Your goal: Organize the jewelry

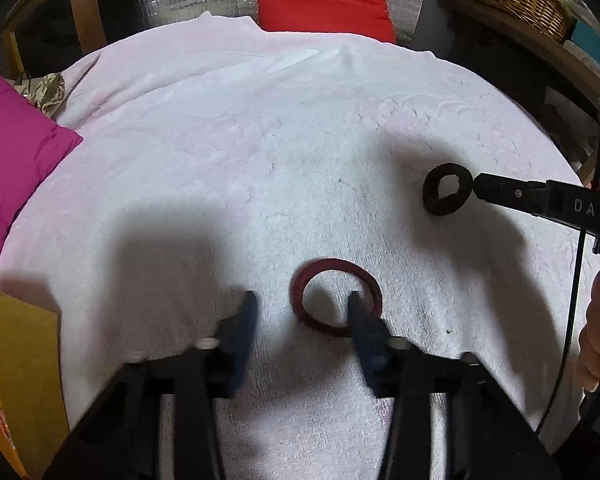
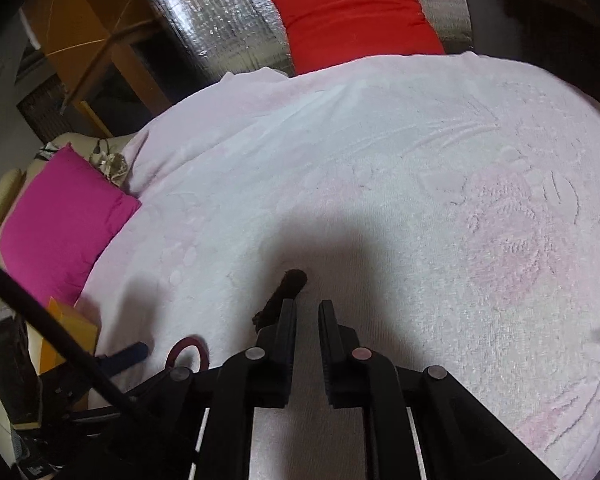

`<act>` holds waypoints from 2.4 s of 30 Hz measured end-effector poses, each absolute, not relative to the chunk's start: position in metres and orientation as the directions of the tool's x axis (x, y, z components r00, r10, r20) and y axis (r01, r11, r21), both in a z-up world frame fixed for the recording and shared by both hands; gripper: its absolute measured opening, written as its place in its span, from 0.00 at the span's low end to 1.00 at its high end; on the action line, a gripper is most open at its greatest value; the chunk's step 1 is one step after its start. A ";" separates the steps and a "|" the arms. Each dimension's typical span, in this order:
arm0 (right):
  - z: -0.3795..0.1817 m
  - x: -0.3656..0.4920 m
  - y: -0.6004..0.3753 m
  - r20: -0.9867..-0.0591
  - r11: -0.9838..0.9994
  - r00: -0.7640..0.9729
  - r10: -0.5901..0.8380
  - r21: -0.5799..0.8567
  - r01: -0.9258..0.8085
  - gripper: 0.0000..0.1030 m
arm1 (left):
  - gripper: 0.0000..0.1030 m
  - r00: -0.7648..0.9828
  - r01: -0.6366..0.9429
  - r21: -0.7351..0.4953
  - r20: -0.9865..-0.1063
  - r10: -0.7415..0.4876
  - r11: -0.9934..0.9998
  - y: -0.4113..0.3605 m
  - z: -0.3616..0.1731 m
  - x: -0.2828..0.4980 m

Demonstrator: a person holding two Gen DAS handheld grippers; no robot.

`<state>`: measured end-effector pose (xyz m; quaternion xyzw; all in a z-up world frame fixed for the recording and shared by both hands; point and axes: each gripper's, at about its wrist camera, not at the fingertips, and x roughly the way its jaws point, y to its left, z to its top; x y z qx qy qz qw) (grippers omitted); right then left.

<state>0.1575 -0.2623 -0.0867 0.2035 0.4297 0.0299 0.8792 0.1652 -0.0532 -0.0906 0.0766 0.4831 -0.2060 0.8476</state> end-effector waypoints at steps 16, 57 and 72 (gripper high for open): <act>-0.081 0.164 -0.270 -0.723 0.897 0.655 0.221 0.415 0.156 0.47 | 0.27 0.450 0.422 -0.041 -0.858 -0.249 0.906 -0.053 -0.091 0.169; -0.101 0.137 -0.271 -0.840 0.952 0.508 0.190 0.283 0.113 0.11 | 0.60 0.441 0.469 -0.067 -0.846 -0.300 0.881 -0.071 -0.090 0.167; -0.106 0.128 -0.287 -0.807 0.910 0.504 0.308 0.405 0.091 0.23 | 0.09 0.445 0.487 -0.060 -0.841 -0.307 0.871 -0.078 -0.096 0.167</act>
